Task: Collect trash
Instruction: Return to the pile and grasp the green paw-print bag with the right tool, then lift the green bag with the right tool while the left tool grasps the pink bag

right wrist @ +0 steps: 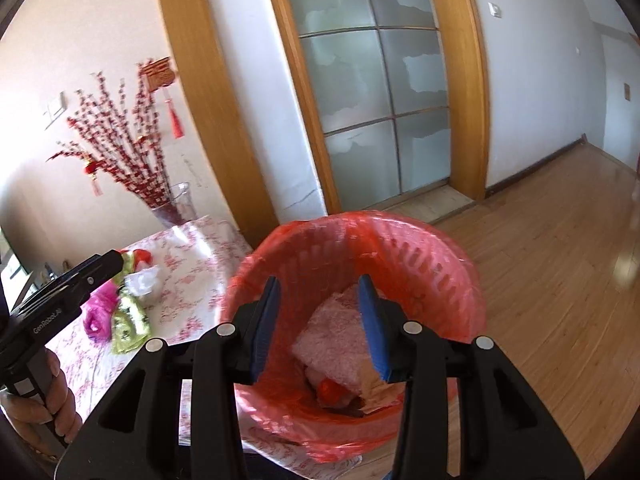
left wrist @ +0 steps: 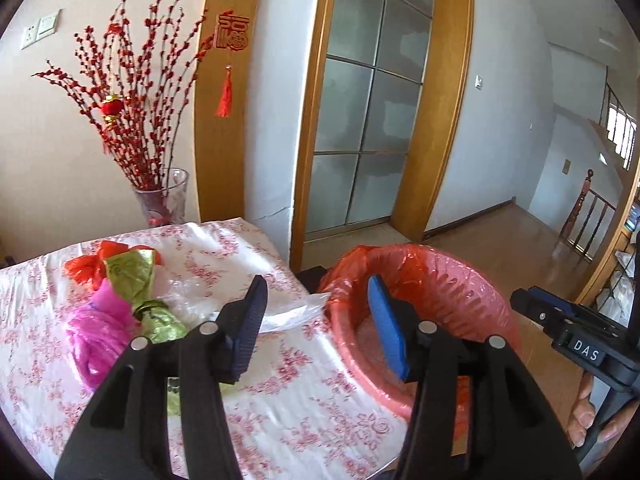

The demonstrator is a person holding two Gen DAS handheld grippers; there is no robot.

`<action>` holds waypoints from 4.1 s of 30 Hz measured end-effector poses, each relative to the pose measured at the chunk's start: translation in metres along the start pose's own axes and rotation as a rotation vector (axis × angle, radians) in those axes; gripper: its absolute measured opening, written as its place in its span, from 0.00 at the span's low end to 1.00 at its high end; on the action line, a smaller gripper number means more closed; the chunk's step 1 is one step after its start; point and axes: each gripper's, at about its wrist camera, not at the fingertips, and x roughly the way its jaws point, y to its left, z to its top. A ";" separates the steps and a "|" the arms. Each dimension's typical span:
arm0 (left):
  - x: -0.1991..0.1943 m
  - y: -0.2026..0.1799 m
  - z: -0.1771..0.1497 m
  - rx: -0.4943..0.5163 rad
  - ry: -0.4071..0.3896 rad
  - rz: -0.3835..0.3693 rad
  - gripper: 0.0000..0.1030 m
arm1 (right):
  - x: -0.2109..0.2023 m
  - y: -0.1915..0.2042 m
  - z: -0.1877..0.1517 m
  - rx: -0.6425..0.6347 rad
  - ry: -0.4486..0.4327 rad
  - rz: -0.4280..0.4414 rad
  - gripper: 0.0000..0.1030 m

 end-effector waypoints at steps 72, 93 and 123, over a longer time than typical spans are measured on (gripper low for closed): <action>-0.003 0.197 -0.028 -0.160 0.149 0.290 0.63 | 0.041 0.192 -0.008 -0.274 -0.016 0.184 0.01; 0.013 0.191 -0.042 -0.132 0.218 0.257 0.27 | 0.019 0.151 0.000 -0.196 -0.072 0.138 0.01; -0.035 0.065 -0.005 0.059 0.062 0.142 0.27 | -0.018 0.062 0.003 -0.050 -0.127 -0.001 0.01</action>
